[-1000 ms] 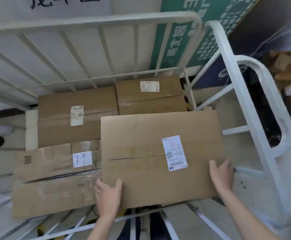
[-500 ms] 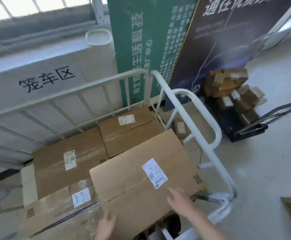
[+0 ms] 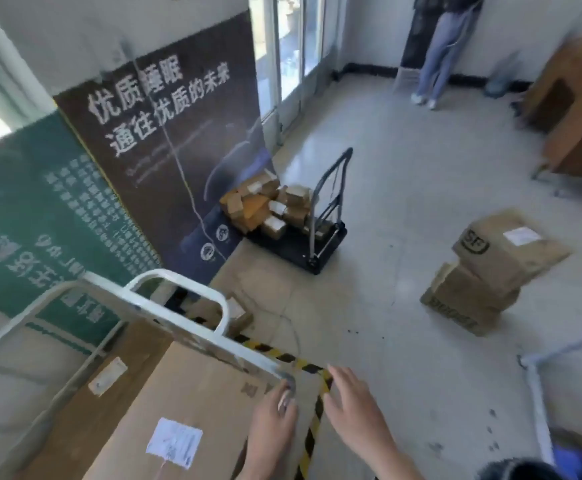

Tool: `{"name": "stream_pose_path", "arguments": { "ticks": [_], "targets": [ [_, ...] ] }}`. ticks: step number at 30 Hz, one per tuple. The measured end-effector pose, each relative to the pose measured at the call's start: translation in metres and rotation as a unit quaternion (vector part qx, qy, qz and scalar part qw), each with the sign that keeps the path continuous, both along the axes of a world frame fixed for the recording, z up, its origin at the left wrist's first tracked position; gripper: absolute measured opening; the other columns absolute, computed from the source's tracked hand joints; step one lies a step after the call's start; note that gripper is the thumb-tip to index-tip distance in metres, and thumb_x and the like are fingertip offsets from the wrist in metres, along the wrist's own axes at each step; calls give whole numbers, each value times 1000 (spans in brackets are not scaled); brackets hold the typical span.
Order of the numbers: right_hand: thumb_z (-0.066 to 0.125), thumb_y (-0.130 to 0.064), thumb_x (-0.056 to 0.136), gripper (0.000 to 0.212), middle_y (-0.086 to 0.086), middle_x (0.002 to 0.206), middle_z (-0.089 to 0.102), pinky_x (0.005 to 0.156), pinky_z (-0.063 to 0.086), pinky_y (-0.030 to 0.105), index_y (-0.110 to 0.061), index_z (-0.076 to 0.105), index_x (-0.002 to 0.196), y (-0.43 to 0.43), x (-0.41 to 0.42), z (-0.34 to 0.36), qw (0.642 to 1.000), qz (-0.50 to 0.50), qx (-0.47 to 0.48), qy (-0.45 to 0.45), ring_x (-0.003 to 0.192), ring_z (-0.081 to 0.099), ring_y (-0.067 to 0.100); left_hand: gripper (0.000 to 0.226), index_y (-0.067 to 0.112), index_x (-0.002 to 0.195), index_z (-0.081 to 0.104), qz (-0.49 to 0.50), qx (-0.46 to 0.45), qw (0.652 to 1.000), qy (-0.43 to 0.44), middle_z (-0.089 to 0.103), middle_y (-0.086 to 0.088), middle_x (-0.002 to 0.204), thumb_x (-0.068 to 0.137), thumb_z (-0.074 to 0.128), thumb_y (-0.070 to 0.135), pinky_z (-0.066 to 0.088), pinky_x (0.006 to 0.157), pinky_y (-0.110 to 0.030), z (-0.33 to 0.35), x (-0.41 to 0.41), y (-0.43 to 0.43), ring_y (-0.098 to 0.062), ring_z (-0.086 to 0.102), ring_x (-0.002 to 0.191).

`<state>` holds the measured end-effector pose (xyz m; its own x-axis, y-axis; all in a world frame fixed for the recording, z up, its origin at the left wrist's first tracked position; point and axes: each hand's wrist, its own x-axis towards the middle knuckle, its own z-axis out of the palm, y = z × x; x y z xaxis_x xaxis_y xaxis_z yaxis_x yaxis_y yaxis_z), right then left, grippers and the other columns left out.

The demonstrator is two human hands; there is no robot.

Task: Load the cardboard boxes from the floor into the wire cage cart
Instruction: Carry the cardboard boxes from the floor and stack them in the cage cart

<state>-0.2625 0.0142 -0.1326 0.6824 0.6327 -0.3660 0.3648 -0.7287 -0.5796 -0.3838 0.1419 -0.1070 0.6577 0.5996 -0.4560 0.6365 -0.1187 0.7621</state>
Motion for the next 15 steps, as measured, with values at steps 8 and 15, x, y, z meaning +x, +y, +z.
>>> {"name": "stream_pose_path", "arguments": {
  "ticks": [8,15],
  "targets": [
    [38,-38,103,59,-4,165,14,120,12,30,-24,18,157,-202,160,43,963,-260,26,-62,151,11,17,49,31,143,43,-223,16,974,-38,50,7,143,96,53,39,34,109,-26,38,219,-168,-11,47,130],
    [39,-40,101,60,-4,164,16,119,15,31,-24,21,156,-286,228,54,918,-389,62,-51,151,11,13,47,28,143,45,-336,15,940,-61,46,7,146,96,53,33,30,108,-23,45,331,-252,-9,41,135]
  ]
}}
